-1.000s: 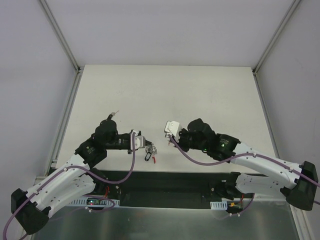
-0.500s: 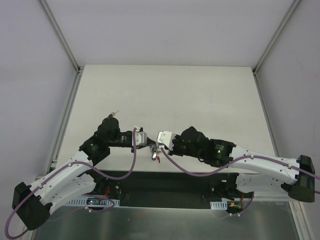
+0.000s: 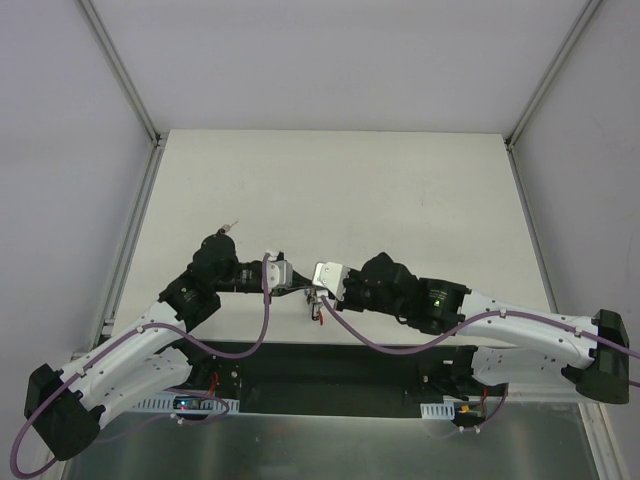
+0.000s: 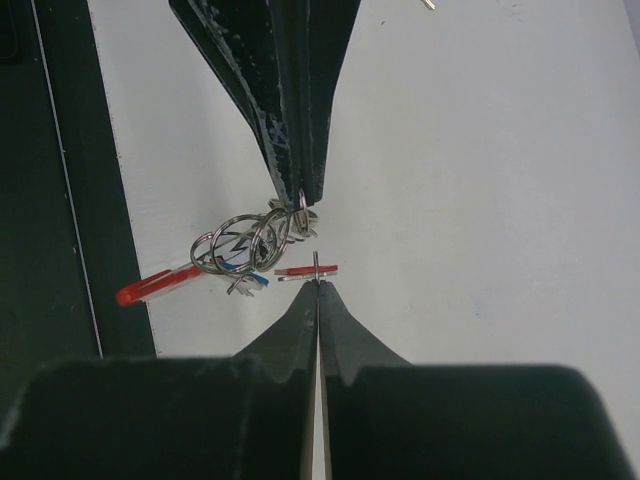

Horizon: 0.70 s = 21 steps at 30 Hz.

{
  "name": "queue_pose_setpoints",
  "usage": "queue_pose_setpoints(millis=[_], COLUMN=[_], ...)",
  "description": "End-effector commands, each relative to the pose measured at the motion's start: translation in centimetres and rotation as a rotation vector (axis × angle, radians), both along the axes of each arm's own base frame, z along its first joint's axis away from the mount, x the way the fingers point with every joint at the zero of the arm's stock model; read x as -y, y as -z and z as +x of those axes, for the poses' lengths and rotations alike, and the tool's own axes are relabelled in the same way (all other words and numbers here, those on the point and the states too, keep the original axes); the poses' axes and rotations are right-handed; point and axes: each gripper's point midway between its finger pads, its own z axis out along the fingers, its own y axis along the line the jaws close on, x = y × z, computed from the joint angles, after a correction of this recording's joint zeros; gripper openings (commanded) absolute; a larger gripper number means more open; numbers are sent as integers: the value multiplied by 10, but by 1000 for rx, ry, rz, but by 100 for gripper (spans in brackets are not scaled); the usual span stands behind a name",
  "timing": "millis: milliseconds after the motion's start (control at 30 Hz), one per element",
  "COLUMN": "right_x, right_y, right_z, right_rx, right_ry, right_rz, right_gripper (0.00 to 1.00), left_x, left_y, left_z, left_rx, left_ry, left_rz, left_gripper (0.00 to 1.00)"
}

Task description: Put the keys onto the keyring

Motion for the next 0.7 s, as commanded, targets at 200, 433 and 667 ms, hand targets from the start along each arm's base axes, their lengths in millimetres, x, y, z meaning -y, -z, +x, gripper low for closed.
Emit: queue_pose_setpoints(millis=[200, 433, 667], right_x=[-15, -17, -17], right_y=[-34, -39, -41], right_z=[-5, -6, -5], right_rx=[17, 12, 17], right_ry=[-33, -35, -20], right_rz=[100, 116, 124], right_gripper=[1, 1, 1], left_x=[7, 8, 8], left_y=[-15, -11, -10], left_z=[-5, -5, -5], left_rx=[43, 43, 43], left_ry=[54, 56, 60], left_rz=[-52, -42, -35], left_gripper=[0, 0, 0])
